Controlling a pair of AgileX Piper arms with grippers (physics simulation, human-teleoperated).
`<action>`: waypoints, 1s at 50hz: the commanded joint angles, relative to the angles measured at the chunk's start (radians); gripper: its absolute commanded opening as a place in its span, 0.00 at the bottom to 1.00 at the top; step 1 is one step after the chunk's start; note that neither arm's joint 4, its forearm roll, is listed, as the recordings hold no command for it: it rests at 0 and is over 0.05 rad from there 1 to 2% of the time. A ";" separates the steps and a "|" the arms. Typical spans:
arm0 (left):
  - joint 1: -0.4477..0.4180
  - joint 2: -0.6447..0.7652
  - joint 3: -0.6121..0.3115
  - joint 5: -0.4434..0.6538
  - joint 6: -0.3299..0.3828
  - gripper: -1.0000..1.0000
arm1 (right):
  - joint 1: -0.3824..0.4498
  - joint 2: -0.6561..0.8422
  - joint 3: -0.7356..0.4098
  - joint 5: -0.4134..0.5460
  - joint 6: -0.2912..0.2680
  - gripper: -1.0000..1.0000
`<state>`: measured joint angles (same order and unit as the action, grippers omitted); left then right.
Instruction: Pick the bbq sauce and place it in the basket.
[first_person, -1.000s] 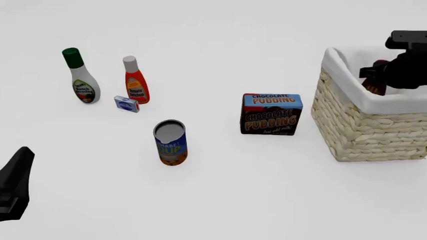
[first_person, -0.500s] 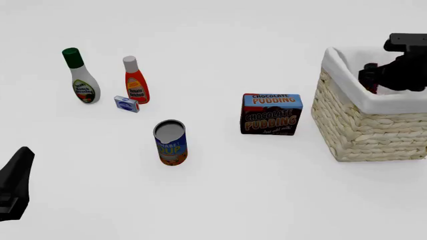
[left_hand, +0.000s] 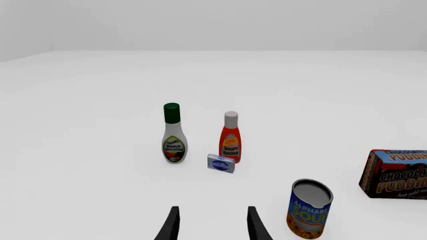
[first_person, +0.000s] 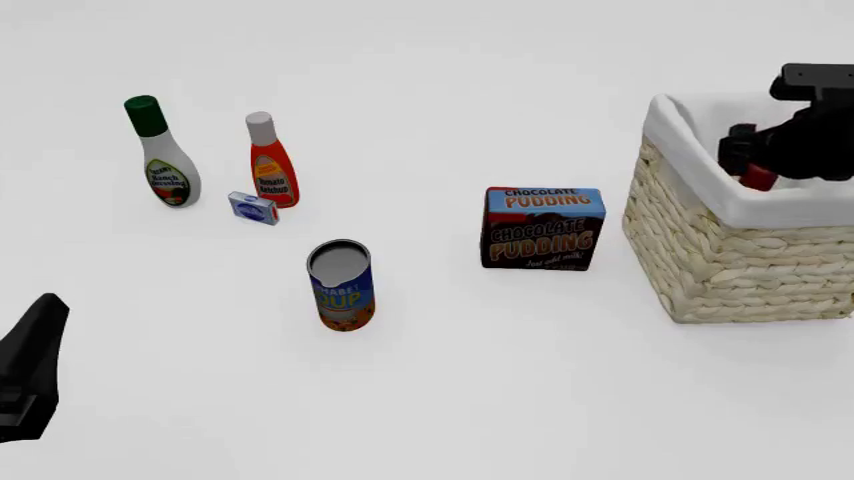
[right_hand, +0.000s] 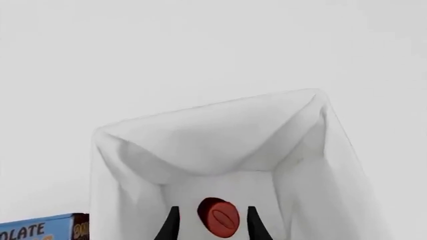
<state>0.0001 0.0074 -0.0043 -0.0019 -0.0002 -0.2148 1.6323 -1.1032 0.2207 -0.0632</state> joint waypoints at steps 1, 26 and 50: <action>0.000 0.000 0.000 0.000 0.000 1.00 | 0.004 0.002 -0.026 0.015 0.001 1.00; 0.000 0.000 0.000 0.000 0.000 1.00 | 0.006 -0.092 -0.104 0.113 -0.022 1.00; 0.000 0.000 0.000 0.000 0.000 1.00 | 0.013 -0.210 -0.165 0.191 -0.019 1.00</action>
<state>0.0001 0.0074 -0.0043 -0.0019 -0.0002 -0.2065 1.4641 -1.2480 0.3863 -0.0861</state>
